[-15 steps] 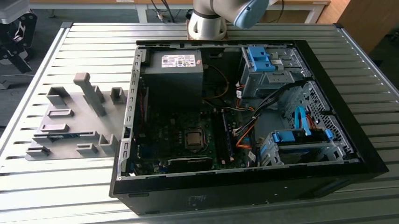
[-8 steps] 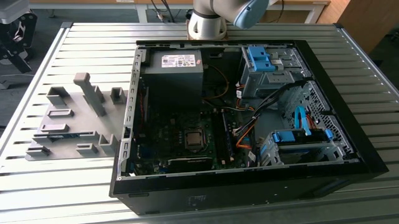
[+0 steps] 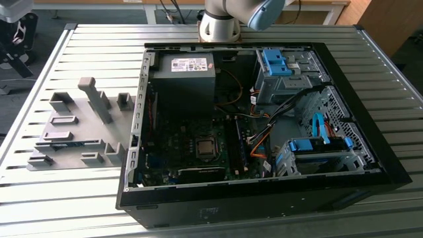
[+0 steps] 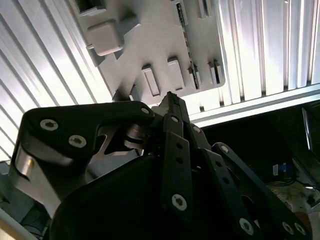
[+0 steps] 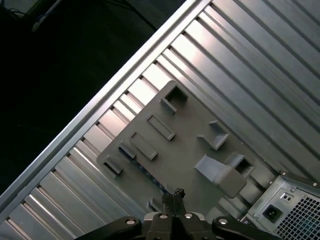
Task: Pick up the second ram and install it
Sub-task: 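Pick up the second ram and move it above second insertion slot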
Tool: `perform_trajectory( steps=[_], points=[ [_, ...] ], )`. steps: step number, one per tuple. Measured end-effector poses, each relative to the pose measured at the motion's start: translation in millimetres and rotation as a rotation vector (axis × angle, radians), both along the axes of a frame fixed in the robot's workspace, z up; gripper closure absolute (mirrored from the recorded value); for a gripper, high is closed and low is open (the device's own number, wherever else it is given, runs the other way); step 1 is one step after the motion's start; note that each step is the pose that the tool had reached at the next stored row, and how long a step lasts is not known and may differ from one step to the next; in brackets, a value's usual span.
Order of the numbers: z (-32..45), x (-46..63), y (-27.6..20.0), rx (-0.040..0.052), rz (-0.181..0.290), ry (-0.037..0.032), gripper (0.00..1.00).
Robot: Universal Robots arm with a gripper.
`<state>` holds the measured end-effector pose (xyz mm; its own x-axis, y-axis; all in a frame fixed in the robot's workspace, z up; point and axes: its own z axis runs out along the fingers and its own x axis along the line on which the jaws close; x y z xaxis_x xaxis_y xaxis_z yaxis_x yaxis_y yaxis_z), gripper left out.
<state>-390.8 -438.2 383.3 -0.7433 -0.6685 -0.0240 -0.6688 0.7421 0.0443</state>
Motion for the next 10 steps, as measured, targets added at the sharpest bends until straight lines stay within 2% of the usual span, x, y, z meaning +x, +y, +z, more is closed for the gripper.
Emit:
perform_trajectory(
  steps=[7,10],
  points=[
    [-0.2,-0.2,0.0,0.0000,0.110,0.0000,0.88],
    [-0.2,-0.3,0.0,0.0000,0.129,0.0000,0.88]
  ],
)
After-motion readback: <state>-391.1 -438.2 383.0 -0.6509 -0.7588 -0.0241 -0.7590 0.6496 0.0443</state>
